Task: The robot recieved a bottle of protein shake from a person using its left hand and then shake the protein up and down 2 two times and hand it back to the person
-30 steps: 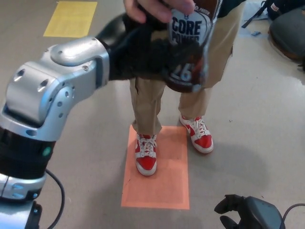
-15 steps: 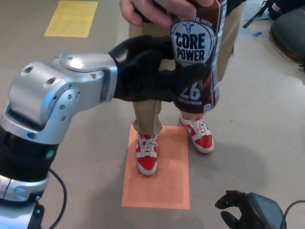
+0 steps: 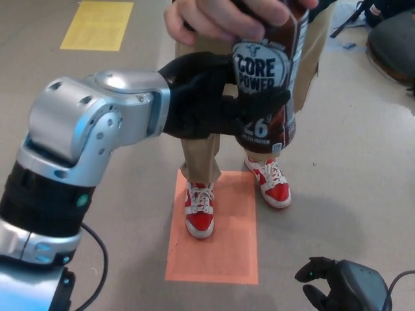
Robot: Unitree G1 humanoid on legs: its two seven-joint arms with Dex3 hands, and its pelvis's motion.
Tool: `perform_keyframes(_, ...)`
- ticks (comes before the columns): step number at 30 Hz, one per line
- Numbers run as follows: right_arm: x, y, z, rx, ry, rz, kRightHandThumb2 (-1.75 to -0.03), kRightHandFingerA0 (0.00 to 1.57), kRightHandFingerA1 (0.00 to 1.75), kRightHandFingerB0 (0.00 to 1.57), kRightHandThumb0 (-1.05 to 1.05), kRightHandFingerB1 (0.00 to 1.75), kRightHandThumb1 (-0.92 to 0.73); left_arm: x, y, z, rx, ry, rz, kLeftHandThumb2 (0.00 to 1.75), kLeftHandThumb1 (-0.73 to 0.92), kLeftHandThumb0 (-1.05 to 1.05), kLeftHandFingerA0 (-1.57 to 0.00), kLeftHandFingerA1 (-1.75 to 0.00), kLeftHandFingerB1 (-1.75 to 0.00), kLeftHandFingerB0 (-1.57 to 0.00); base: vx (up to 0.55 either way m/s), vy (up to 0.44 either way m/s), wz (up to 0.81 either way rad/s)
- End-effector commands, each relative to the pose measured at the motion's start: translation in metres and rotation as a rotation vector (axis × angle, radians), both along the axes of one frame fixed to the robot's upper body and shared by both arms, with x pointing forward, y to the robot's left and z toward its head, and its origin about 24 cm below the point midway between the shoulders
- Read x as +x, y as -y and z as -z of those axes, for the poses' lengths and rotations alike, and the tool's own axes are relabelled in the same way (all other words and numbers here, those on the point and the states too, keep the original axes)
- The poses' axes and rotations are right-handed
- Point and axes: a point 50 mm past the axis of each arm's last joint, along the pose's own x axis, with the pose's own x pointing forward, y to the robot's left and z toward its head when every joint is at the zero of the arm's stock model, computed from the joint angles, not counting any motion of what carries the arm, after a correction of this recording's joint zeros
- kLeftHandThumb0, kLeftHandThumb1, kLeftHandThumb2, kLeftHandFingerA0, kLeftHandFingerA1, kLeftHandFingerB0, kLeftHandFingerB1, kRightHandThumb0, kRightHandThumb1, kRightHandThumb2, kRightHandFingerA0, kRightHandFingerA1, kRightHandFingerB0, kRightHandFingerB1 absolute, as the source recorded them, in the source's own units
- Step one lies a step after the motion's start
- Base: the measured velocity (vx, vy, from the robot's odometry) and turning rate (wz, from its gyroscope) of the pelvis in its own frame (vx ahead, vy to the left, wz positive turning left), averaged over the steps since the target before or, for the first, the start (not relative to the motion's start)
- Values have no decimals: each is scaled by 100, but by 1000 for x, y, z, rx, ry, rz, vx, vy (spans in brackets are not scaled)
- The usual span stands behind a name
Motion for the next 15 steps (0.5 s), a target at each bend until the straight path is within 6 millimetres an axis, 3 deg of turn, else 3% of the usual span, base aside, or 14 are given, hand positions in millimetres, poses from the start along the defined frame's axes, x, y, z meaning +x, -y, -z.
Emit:
perform_keyframes(1,3,5,-2,-22,5,10,-87,97,92,86,-38,59,-67,15,-4,-6,12,83,-85,82,45,-77,0,0,0,0,0,0,0)
perform_keyframes(6,4,5,-2,-17,-2,11,-86,98,86,86,-38,56,-67,23,-5,-1,38,143,-167,81,40,-70,0,-8,-8,0,0,0,0)
perform_keyframes(8,4,6,-2,-15,-5,10,-87,98,86,86,-39,56,-68,24,-5,2,38,173,-203,80,43,-73,0,-3,-4,0,0,0,0)
perform_keyframes(9,4,6,-2,-12,-10,10,-86,98,84,85,-39,56,-69,25,-5,5,48,207,-227,79,40,-66,0,-14,-12,0,0,0,0)
perform_keyframes(10,4,6,-2,-11,-13,10,-86,98,84,85,-39,56,-69,25,-4,6,51,222,-237,79,40,-66,0,-14,-12,0,0,0,0)
perform_keyframes(11,3,6,-2,-11,-14,9,-86,97,82,85,-39,55,-69,24,-3,11,66,343,-309,65,64,-47,-86,-50,-29,-14,0,0,0)
perform_keyframes(12,3,6,-2,-10,-15,10,-86,97,81,85,-39,55,-70,23,-3,12,53,374,-318,63,75,-32,-100,-52,-31,-30,0,0,0)
perform_keyframes(13,4,6,-2,-8,-17,11,-86,97,81,85,-39,55,-70,23,-3,13,33,401,-319,63,75,-32,-100,-52,-31,-30,0,0,0)
perform_keyframes(14,4,6,-2,-8,-10,8,-87,97,83,85,-39,57,-68,22,-2,16,38,471,-348,67,84,-18,-118,-60,-47,-73,0,0,0)
perform_keyframes(15,4,6,-3,-7,-7,9,-87,97,85,86,-39,57,-68,21,-2,16,48,489,-355,67,86,-18,-118,-74,-50,-81,0,0,0)
